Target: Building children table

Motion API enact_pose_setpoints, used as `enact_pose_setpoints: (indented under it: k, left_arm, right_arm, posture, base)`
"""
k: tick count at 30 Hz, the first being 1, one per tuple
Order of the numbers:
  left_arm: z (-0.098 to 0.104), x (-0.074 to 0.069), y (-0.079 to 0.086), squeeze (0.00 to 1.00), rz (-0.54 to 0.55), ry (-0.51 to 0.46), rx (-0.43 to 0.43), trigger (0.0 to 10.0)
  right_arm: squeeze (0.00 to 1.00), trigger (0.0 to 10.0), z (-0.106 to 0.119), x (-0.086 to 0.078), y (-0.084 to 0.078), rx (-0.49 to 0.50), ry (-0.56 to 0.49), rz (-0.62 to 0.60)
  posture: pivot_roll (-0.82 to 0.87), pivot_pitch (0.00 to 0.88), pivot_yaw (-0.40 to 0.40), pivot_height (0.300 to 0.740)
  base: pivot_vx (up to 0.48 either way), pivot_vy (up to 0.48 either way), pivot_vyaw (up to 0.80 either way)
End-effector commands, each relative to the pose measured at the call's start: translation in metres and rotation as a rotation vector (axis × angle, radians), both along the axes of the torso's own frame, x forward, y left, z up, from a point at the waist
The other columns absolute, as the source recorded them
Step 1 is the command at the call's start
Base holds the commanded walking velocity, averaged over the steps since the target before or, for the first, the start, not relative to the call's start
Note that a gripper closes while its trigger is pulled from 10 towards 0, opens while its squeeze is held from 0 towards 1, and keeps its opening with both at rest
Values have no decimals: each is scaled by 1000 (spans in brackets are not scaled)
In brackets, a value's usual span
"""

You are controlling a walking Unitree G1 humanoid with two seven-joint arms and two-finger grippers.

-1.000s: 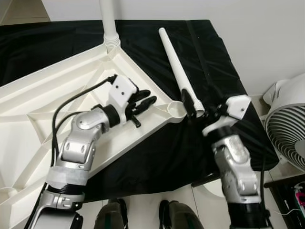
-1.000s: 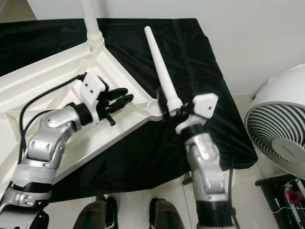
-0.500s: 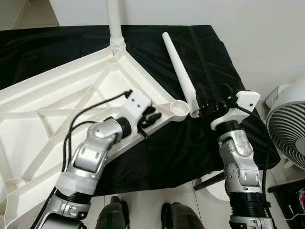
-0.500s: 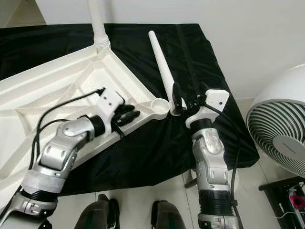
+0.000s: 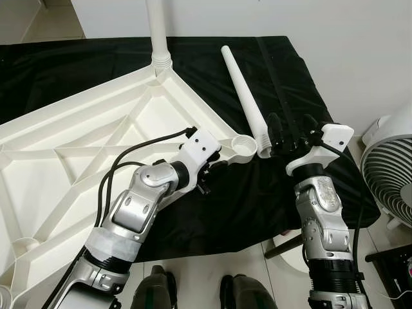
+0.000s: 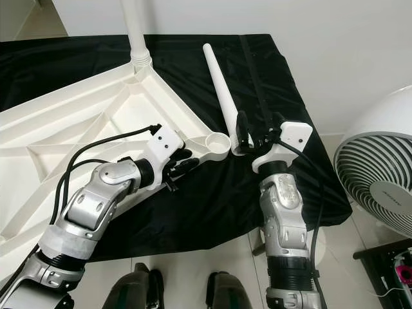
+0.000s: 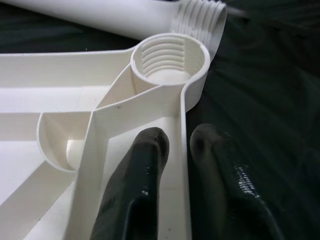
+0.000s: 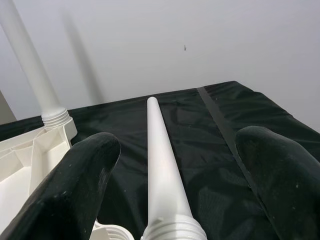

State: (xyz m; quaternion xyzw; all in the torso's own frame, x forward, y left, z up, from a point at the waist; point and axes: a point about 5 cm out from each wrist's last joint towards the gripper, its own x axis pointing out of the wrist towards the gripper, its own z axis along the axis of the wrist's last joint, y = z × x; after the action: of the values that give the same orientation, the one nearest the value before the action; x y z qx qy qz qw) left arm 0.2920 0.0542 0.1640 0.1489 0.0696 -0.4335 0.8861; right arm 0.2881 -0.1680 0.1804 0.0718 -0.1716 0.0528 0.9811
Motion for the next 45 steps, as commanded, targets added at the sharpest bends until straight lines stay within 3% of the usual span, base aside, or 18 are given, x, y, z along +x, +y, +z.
enact_pose_setpoints:
  k: [1, 2, 3, 7, 8, 20, 21, 22, 24, 25, 26, 34, 42, 43, 45]
  left_arm:
    - [-2, 2, 1, 910, 22, 21, 7, 10000]
    - [-2, 3, 0, 910, 23, 27, 7, 10000]
    - [-4, 2, -1, 1000, 19, 30, 28, 10000]
    - [-8, 1, -3, 1000, 13, 32, 78, 10000]
    - [-11, 2, -4, 0, 26, 39, 99, 10000]
    - [-15, 13, -4, 0, 109, 53, 144, 10000]
    - [-15, 14, -3, 0, 116, 54, 155, 8471]
    - [-15, 15, -2, 0, 116, 53, 165, 3490]
    - [-15, 15, -2, 0, 116, 53, 165, 3490]
    - [-16, 14, -1, 0, 109, 49, 179, 745]
    - [-18, 14, 0, 0, 107, 45, 196, 0]
    - [-22, 7, 7, 0, 79, 41, 243, 0]
    - [-24, -7, 25, 0, 32, 46, 279, 39]
    - [-24, -12, 34, 0, 20, 52, 290, 1294]
    - [-24, -16, 40, 0, 11, 55, 298, 1294]
  right_arm:
    - [0, 10000, -3, 1, 0, 2, 9, -8]
    - [0, 10000, -4, 1, 0, 1, 9, -8]
    - [0, 10000, -4, 1, 0, 2, 9, -7]
    - [0, 10000, -4, 1, 1, 1, 8, -6]
    - [0, 10000, -4, 2, 1, 1, 8, -5]
    - [0, 10000, -4, 2, 4, 8, 9, -2]
    - [0, 10000, -5, 3, 4, 9, 9, -2]
    - [0, 10000, -5, 3, 4, 10, 9, -2]
    - [0, 10000, -5, 3, 4, 10, 9, -2]
    - [0, 10000, -5, 3, 5, 10, 9, -3]
    - [0, 10000, -5, 3, 5, 12, 9, -3]
    - [0, 10000, -7, 3, 7, 14, 13, 4]
    - [0, 10000, -8, 3, 8, 13, 15, 12]
    - [0, 10000, -8, 3, 8, 11, 16, 14]
    - [0, 10000, -9, 3, 8, 11, 17, 15]
  posture:
    - [-17, 82, 24, 740]
    - [-17, 82, 24, 740]
    - [-17, 82, 23, 740]
    - [-17, 81, 24, 740]
    - [-17, 81, 25, 740]
    - [-15, 83, 29, 740]
    - [-15, 82, 31, 740]
    - [-14, 81, 32, 740]
    - [-14, 81, 32, 740]
    - [-13, 81, 33, 740]
    - [-12, 82, 36, 740]
    - [-5, 82, 35, 740]
    - [1, 78, 32, 740]
    - [5, 76, 30, 740]
    - [5, 76, 30, 740]
  base:
    - [0, 0, 0]
    - [0, 0, 0]
    - [0, 0, 0]
    - [0, 0, 0]
    - [0, 0, 0]
    - [0, 0, 0]
    - [0, 0, 0]
    - [0, 0, 0]
    - [0, 0, 0]
    - [0, 0, 0]
    - [0, 0, 0]
    - [0, 0, 0]
    - [0, 0, 0]
    - [0, 0, 0]
    - [0, 0, 0]
